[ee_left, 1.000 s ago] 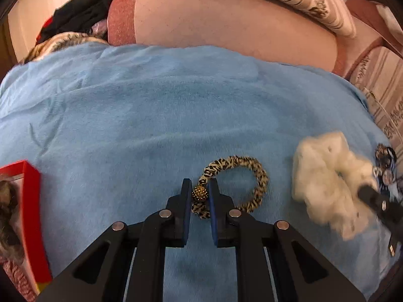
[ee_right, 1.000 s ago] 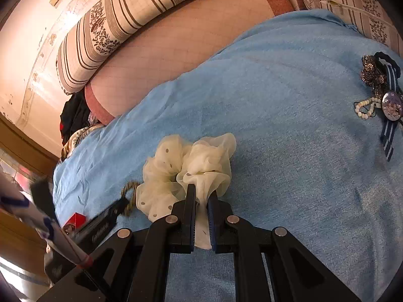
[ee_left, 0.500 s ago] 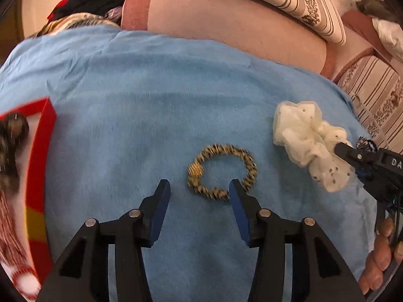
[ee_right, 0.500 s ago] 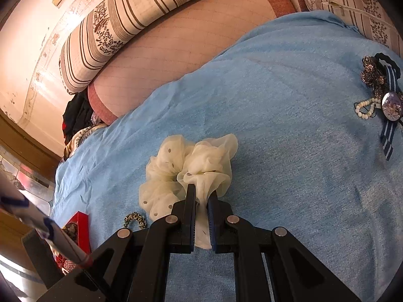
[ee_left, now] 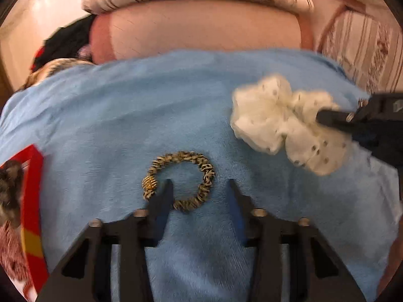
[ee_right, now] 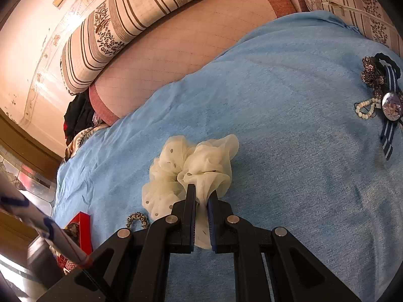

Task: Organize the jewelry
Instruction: 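Carry the cream scrunchie and leopard bracelet over the tray with both tools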

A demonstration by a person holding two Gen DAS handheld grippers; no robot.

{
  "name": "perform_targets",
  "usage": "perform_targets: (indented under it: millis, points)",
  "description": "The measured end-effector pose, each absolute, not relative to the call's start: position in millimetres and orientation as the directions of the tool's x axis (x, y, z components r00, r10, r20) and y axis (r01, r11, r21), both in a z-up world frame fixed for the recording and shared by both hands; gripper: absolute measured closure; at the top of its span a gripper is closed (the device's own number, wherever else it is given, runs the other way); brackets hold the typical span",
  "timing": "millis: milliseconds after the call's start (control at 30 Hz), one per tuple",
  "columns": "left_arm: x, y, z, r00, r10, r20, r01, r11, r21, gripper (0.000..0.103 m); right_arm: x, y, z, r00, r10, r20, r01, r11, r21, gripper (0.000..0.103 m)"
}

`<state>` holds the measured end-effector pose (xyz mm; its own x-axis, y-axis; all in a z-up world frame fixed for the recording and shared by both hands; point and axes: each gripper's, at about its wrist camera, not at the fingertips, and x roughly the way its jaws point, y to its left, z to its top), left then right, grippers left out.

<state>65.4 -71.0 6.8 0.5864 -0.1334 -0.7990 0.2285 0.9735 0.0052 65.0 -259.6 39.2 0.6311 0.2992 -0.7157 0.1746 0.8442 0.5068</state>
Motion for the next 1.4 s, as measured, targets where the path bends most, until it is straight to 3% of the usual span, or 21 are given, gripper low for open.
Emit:
perform_targets:
  millis: [33,133,400,867,1400]
  points:
    - [67.9,-71.0,5.3,0.579,-0.133,-0.804,0.232,0.973,0.005,0.096,65.0,-259.8,39.7,0.632,0.299,-0.715,0.174,0.844,0.507,0.093]
    - [69.4,-66.2,8.2,0.590,-0.125,-0.797,0.222,0.975,0.012,0.097,65.2,-261.3,39.3,0.632,0.301,-0.714,0.175,0.842,0.510,0.093]
    - [47.5,-39.7,31.8,0.636,-0.199,-0.746,0.238,0.970,-0.056,0.098,63.6,-256.5,44.6,0.645,0.309,-0.699,0.151,0.846,0.512,0.094]
    - [-7.5,17.2,80.2,0.720,-0.272,-0.638,0.229,0.961,-0.153,0.097,23.9,-224.4,87.1,0.730,0.338,-0.593,-0.007,0.873,0.488,0.094]
    - [-6.0,38.9,85.3,0.784,-0.209,-0.584,0.194,0.977,-0.090,0.097,-2.8,-160.3,100.6,0.782,0.307,-0.543,-0.145,0.936,0.320,0.094]
